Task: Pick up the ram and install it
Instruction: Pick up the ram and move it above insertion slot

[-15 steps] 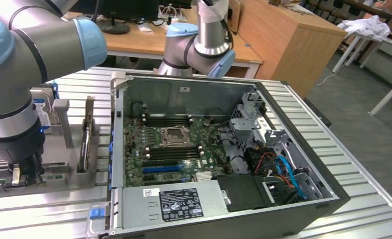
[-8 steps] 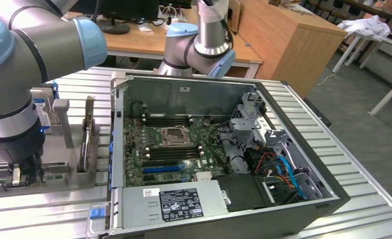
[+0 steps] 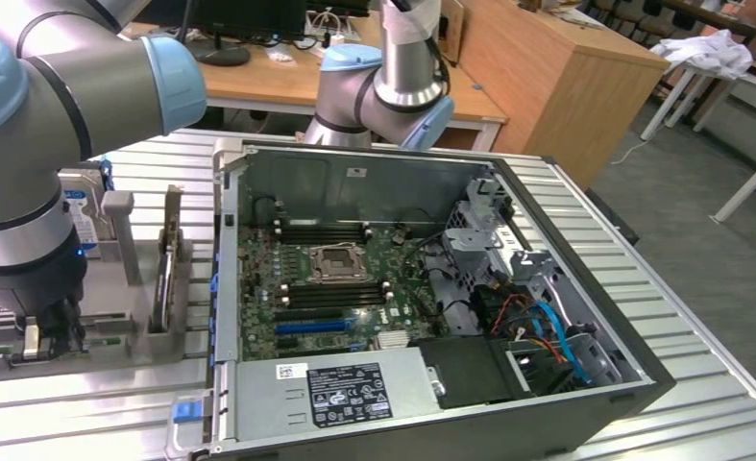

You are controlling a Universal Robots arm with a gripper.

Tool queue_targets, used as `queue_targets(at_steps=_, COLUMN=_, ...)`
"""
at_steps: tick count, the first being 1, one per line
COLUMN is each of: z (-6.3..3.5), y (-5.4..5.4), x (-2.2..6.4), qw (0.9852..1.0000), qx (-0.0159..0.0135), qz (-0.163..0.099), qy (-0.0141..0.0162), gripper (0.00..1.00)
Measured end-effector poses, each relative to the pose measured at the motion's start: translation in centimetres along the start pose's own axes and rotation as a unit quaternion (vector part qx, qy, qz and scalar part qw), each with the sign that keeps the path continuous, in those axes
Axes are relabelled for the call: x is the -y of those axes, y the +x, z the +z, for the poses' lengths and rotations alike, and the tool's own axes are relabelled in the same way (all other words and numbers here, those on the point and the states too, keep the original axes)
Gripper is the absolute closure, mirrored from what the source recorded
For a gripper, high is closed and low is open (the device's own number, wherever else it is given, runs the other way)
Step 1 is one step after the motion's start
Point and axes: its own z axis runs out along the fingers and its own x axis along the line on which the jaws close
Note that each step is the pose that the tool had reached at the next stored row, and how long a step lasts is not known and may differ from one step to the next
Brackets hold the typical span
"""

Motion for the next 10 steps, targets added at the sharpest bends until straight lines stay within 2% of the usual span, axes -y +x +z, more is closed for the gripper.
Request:
queue_targets(at_steps=5, z=0.0, y=0.0, x=0.0, qw=1.0, qx=0.0, qz=0.0, qy=0.0, gripper=0.81)
queue_targets(at_steps=7, z=0.0, y=0.0, x=0.0, qw=1.0, qx=0.0, qz=0.0, qy=0.0, gripper=0.88)
queue_targets(at_steps=10, z=0.0, y=0.0, x=0.0, qw=1.0, qx=0.0, qz=0.0, qy=0.0, gripper=0.88)
